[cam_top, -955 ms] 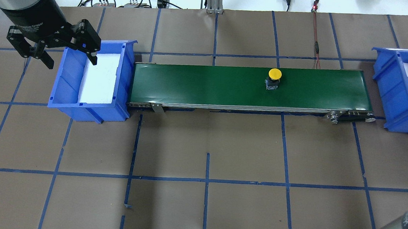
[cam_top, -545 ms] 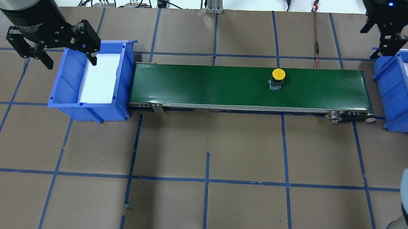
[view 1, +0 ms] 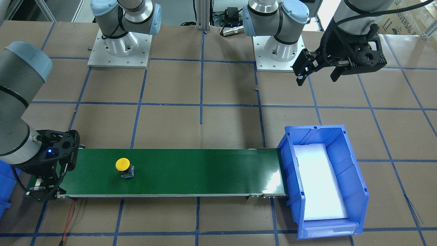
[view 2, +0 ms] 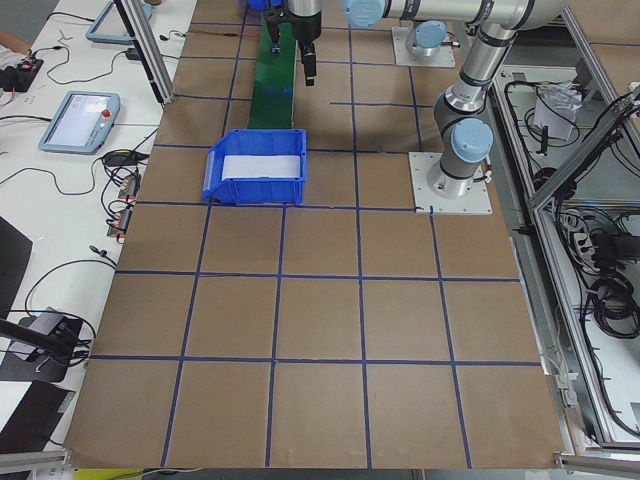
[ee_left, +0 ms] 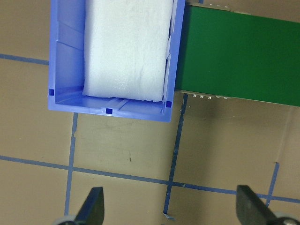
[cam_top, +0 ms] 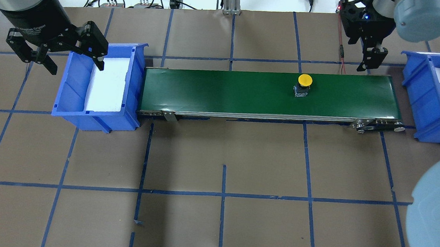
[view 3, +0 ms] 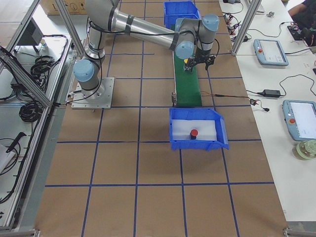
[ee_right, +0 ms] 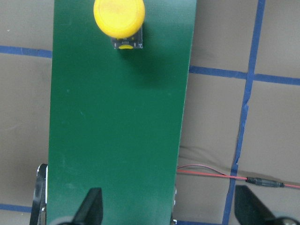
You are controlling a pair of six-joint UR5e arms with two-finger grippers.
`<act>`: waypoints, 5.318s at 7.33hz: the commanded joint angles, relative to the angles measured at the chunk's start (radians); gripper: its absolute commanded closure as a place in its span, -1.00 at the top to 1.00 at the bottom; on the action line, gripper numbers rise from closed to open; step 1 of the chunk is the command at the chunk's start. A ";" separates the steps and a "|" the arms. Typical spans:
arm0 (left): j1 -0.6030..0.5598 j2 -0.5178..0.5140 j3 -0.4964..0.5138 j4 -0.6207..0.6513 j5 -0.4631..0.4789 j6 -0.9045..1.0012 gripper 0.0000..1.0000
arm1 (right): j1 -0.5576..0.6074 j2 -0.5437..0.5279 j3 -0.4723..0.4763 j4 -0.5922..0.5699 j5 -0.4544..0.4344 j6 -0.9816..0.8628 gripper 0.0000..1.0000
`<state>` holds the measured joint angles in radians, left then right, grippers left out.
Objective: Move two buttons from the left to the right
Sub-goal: 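Move the right gripper back over the belt toward the yellow button, then lower the right gripper onto the yellow button and close on it, then carry the yellow button into the far blue bin with the right gripper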
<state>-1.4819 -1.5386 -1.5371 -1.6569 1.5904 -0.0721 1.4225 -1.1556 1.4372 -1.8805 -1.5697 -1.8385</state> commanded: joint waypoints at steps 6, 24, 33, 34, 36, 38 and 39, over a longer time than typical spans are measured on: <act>0.000 -0.003 0.000 0.005 -0.004 0.000 1.00 | 0.012 -0.050 0.236 -0.262 0.008 0.092 0.99; 0.000 -0.002 0.000 0.003 -0.004 -0.005 1.00 | 0.009 -0.059 0.287 -0.264 0.008 0.128 0.97; 0.000 -0.002 0.000 0.003 -0.004 -0.005 1.00 | 0.006 -0.062 0.278 -0.264 -0.012 0.117 -0.51; -0.001 -0.002 0.000 0.002 -0.004 -0.005 1.00 | 0.004 -0.065 0.272 -0.264 -0.047 0.119 -0.53; 0.000 -0.002 0.000 0.003 -0.004 -0.005 1.00 | 0.000 -0.081 0.220 -0.252 -0.070 0.108 -0.64; -0.001 -0.002 0.000 0.003 -0.003 -0.005 1.00 | -0.075 -0.087 0.139 -0.212 -0.135 -0.031 -0.66; -0.001 0.000 0.000 0.002 -0.004 -0.005 1.00 | -0.147 -0.095 0.112 -0.204 -0.127 -0.057 -0.66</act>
<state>-1.4827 -1.5393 -1.5371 -1.6540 1.5868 -0.0767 1.3506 -1.2426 1.5888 -2.1019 -1.6937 -1.8419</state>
